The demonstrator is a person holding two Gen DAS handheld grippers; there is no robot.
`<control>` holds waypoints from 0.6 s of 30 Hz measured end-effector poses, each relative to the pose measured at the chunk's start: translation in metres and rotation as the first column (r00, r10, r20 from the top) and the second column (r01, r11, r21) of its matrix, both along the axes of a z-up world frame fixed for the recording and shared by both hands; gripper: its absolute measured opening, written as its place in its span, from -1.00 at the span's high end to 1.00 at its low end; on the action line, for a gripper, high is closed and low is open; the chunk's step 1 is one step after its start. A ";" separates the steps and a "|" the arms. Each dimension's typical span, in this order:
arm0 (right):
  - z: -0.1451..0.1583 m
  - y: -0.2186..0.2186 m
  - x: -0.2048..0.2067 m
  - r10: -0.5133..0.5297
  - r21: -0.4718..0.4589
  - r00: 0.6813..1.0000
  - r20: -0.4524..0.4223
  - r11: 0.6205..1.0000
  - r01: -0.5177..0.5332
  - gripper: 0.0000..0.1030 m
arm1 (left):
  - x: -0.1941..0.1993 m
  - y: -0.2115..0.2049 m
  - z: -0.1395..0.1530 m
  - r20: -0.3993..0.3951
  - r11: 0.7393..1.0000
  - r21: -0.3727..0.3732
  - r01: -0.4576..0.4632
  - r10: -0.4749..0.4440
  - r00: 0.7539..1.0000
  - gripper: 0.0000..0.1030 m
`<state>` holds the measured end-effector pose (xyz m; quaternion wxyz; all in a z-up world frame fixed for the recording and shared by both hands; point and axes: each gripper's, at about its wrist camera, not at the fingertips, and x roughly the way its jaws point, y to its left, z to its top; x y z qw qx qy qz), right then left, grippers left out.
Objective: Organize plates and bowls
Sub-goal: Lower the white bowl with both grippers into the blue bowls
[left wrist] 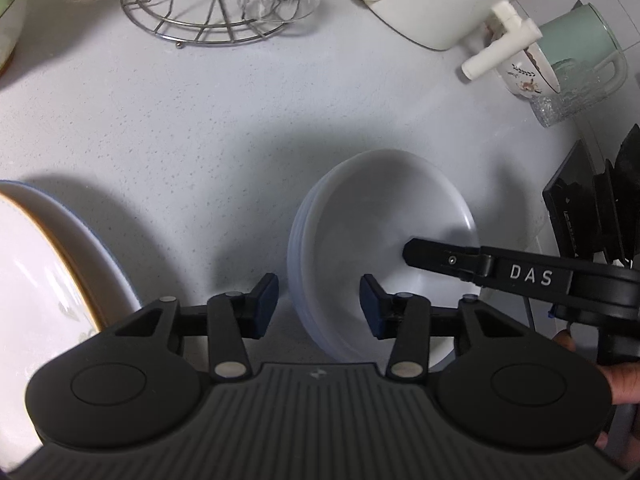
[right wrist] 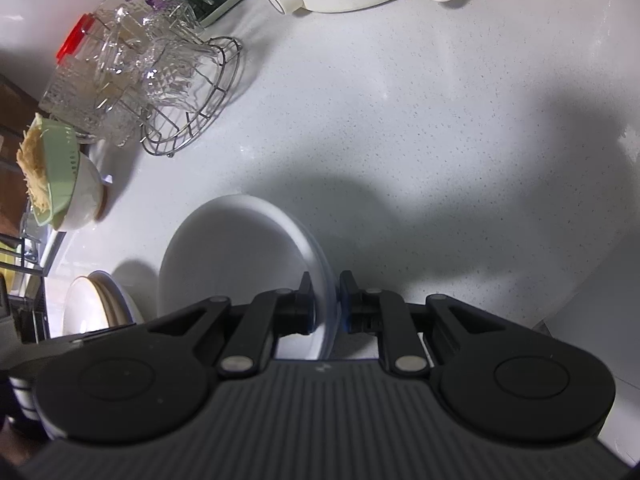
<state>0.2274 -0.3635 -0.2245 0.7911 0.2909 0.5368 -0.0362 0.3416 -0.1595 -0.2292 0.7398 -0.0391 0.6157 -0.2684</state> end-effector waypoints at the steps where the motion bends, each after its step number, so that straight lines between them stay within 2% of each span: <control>1: 0.000 0.001 0.000 0.001 0.004 1.000 -0.001 1.000 -0.001 0.70 | 0.000 -0.001 0.002 0.006 1.000 -0.002 -0.002 0.002 1.000 0.15; 3: 0.004 0.000 -0.002 -0.003 0.013 1.000 -0.006 1.000 0.003 0.70 | 0.002 -0.002 0.007 0.032 1.000 -0.001 0.001 -0.001 0.999 0.19; 7: 0.019 0.003 -0.003 0.022 -0.023 1.000 0.011 1.000 -0.022 0.69 | 0.005 -0.003 0.018 0.038 1.000 -0.014 0.011 -0.010 0.999 0.21; 14: 0.042 0.005 -0.004 0.015 -0.025 0.999 0.031 1.000 -0.014 0.69 | 0.005 -0.004 0.046 0.071 0.999 -0.003 0.036 -0.035 0.997 0.21; 18: 0.056 0.006 -0.004 0.000 -0.016 0.999 0.038 1.000 0.000 0.69 | 0.010 0.001 0.063 0.074 0.999 -0.024 0.032 -0.030 0.997 0.21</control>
